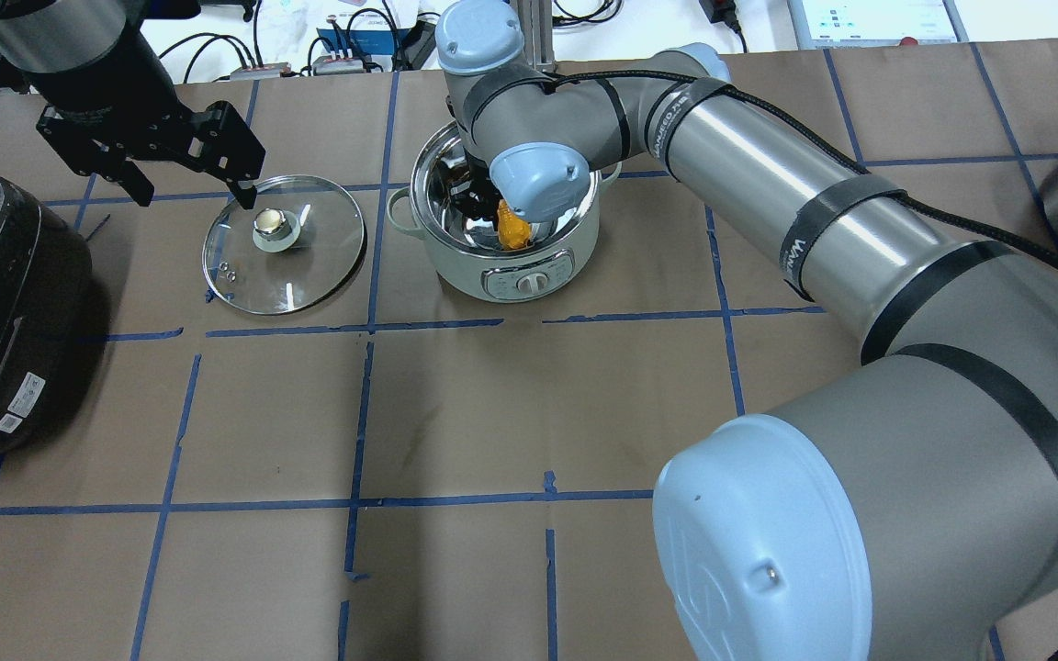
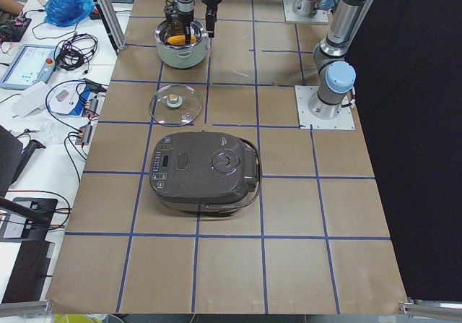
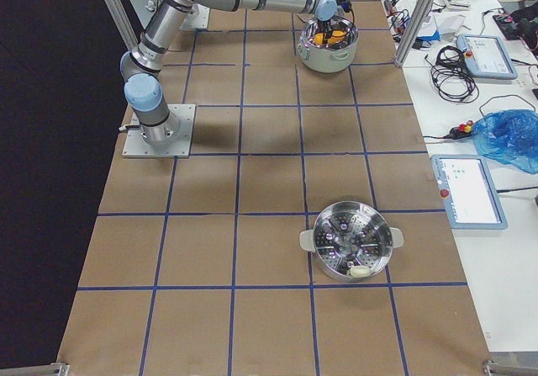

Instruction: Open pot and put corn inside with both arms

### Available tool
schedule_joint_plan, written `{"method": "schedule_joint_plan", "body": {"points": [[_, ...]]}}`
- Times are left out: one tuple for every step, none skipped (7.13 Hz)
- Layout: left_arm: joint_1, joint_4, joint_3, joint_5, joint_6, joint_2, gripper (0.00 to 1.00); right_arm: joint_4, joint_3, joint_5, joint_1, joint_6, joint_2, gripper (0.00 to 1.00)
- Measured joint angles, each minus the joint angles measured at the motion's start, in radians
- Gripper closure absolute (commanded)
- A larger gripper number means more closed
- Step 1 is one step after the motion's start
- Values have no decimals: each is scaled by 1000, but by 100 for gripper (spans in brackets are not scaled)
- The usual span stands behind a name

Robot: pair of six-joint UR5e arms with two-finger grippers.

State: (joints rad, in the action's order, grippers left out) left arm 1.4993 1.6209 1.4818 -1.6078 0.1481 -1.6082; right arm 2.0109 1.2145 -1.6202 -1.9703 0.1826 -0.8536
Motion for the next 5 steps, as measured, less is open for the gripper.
{"method": "schedule_joint_plan", "body": {"points": [[-2, -1, 0, 0, 14, 0, 0, 8, 13, -8, 1, -8, -5, 0], [-4, -1, 0, 2, 21, 0, 0, 10, 15, -11, 4, -12, -18, 0], [-6, -1, 0, 2, 24, -1, 0, 10, 17, -12, 15, -12, -52, 0], [-6, 1, 0, 1, 24, 0, 0, -12, 25, -14, 38, -15, -117, 0], [-8, 9, -1, 8, 21, 5, 0, -79, 34, -13, 81, -18, -199, 0]]}}
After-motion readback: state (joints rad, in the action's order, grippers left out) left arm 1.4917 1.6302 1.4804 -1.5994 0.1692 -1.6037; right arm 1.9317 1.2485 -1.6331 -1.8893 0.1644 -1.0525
